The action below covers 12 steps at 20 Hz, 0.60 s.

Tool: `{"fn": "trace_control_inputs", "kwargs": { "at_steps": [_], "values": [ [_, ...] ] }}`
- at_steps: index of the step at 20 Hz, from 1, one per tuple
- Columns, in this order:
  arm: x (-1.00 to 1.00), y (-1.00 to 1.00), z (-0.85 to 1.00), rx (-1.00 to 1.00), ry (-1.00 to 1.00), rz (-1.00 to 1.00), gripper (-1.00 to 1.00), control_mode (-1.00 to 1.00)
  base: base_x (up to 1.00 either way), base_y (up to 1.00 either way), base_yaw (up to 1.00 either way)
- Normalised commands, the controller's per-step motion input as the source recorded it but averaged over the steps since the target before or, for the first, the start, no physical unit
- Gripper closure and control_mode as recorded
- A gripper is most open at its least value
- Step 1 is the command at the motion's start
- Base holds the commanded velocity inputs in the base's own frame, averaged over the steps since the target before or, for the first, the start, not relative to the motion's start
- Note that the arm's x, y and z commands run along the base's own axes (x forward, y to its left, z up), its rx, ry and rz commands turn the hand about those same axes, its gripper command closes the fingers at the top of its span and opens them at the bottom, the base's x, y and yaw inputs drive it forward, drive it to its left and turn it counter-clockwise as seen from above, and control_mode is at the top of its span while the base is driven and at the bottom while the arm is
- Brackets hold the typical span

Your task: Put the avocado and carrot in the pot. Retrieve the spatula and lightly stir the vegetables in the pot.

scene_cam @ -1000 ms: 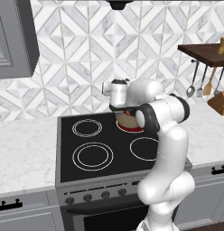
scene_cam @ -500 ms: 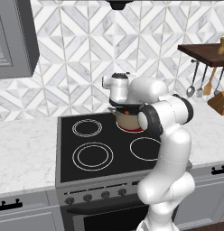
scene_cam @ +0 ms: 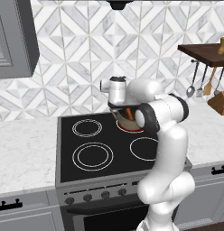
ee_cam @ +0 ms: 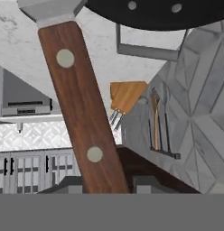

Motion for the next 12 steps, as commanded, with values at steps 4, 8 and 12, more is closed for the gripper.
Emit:
{"fn": "trace_control_inputs", "kwargs": {
  "at_steps": [4,8,12],
  "values": [
    [0.54,0.18,-0.74,0.0,0.02,0.0,1.0,-1.0,0.0,0.0,0.0],
    [0.66,0.23,-0.07,0.01,0.0,0.0,1.0,-1.0,0.0,0.0,0.0],
    [0.62,0.14,-0.33,0.01,0.01,0.0,1.0,-1.0,0.0,0.0,0.0]
  ]
}}
